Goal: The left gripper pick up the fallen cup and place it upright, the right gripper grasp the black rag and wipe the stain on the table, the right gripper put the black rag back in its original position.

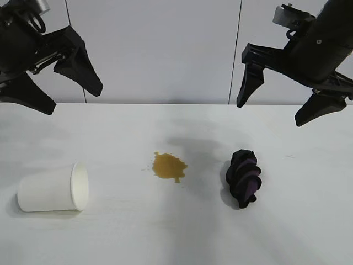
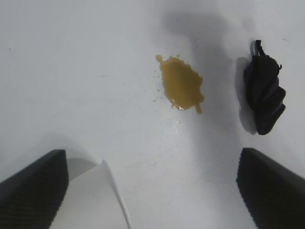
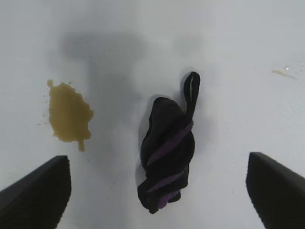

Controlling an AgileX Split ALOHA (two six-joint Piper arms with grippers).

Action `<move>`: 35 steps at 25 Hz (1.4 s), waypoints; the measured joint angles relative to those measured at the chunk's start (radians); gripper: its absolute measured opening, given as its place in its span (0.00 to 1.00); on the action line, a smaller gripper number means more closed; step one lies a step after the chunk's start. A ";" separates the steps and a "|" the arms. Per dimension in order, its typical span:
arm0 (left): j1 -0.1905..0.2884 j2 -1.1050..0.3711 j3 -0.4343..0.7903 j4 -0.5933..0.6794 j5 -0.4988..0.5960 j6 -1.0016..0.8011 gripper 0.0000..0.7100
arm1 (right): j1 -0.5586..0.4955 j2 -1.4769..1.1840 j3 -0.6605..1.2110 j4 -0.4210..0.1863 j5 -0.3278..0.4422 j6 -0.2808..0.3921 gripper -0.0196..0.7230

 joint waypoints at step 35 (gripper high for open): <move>-0.025 -0.011 -0.042 0.330 0.341 0.357 0.98 | 0.000 0.000 0.000 0.003 0.000 0.000 0.96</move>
